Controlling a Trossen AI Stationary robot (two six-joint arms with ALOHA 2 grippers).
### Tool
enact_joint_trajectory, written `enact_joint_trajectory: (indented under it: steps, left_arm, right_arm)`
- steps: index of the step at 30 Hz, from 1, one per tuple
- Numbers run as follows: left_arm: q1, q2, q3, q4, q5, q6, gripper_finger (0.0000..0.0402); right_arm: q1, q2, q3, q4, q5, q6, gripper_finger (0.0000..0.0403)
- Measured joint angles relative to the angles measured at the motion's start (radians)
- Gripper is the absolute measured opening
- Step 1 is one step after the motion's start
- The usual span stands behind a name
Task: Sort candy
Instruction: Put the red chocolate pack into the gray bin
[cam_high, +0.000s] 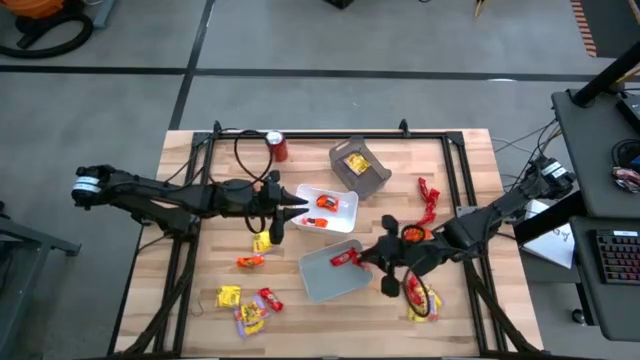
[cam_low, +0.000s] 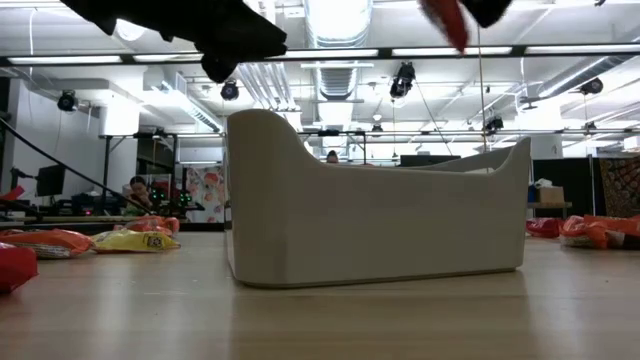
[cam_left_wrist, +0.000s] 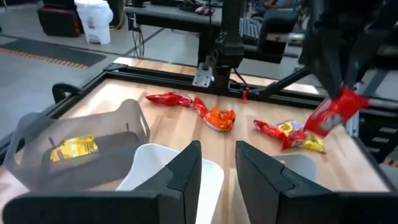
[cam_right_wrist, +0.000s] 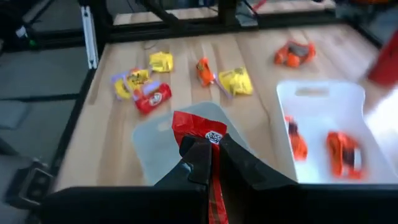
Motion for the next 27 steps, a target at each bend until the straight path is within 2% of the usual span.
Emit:
enact_joint_trajectory:
  steps: [5, 12, 23, 27]
  left_arm:
    - [-0.014, -0.043, 0.000, -0.048, 0.000, -0.063, 0.0084]
    - [-0.082, -0.097, 0.000, -0.170, 0.001, -0.155, 0.0084]
    - [-0.186, -0.099, 0.000, -0.476, 0.001, -0.352, 0.0084]
    - [-0.214, -0.091, 0.000, -0.553, 0.001, -0.399, 0.0084]
  right_arm:
    - [-0.027, 0.070, -0.020, 0.064, -0.038, -0.123, 0.0013]
    - [-0.072, 0.187, 0.032, 0.025, -0.098, -0.170, 0.0013]
    - [-0.105, 0.300, 0.135, -0.169, -0.126, -0.188, 0.0013]
    - [-0.105, 0.342, 0.188, -0.242, -0.128, -0.196, 0.0031]
